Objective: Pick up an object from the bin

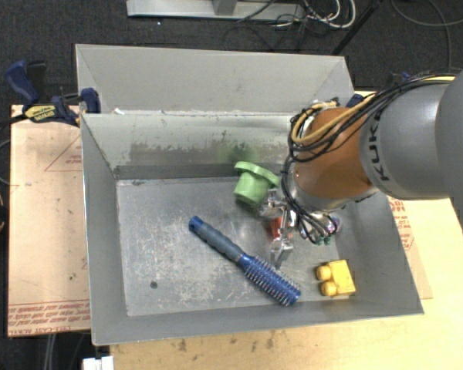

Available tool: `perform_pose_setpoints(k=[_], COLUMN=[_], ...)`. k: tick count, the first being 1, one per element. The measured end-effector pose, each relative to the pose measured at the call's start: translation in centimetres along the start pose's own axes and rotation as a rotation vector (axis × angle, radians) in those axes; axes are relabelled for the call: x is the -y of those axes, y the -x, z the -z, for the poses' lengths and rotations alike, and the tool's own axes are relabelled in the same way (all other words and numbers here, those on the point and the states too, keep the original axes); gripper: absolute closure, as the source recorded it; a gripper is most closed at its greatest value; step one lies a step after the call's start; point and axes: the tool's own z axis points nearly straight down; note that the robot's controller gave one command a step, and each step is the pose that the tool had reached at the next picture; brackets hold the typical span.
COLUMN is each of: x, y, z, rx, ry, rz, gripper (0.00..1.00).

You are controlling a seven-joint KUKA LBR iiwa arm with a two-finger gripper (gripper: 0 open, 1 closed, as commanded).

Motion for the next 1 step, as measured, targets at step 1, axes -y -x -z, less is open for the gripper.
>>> perform_pose_setpoints(k=[1], x=[-0.32], y=[0.01], z=[0.07], rx=[-0.003], ry=[0.006], rz=[0.002], gripper=[1.00])
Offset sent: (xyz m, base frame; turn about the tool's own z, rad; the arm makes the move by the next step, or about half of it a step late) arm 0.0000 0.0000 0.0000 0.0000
